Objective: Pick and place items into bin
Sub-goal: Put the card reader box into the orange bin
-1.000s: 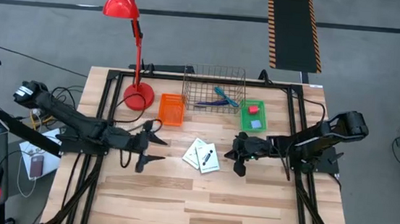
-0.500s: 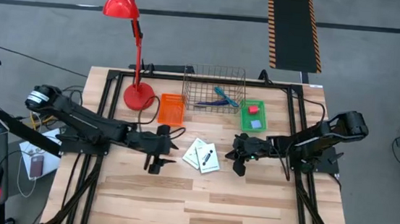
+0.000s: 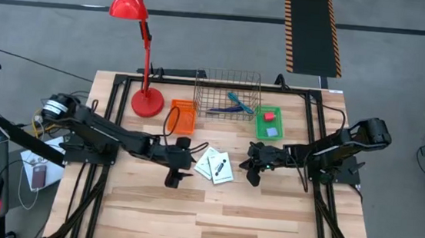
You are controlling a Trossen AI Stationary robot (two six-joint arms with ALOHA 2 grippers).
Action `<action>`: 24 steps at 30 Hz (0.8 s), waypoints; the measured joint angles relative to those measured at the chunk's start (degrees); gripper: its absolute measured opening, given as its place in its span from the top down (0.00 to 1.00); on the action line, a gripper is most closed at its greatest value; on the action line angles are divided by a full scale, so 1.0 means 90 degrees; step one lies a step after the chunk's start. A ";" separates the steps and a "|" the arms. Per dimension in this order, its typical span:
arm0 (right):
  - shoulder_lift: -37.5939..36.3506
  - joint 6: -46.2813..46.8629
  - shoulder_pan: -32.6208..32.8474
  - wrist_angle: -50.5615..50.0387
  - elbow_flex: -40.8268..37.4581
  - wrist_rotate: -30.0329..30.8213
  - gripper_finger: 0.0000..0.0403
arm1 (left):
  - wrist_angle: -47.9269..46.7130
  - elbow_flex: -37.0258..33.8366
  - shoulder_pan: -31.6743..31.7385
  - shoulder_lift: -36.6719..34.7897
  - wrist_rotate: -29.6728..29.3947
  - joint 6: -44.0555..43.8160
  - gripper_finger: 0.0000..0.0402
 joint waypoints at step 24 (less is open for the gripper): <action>0.0000 0.0487 -0.0007 -0.0035 0.0010 0.0149 1.00 | 0.1068 0.0064 0.0261 0.0765 -0.0455 -0.1167 0.42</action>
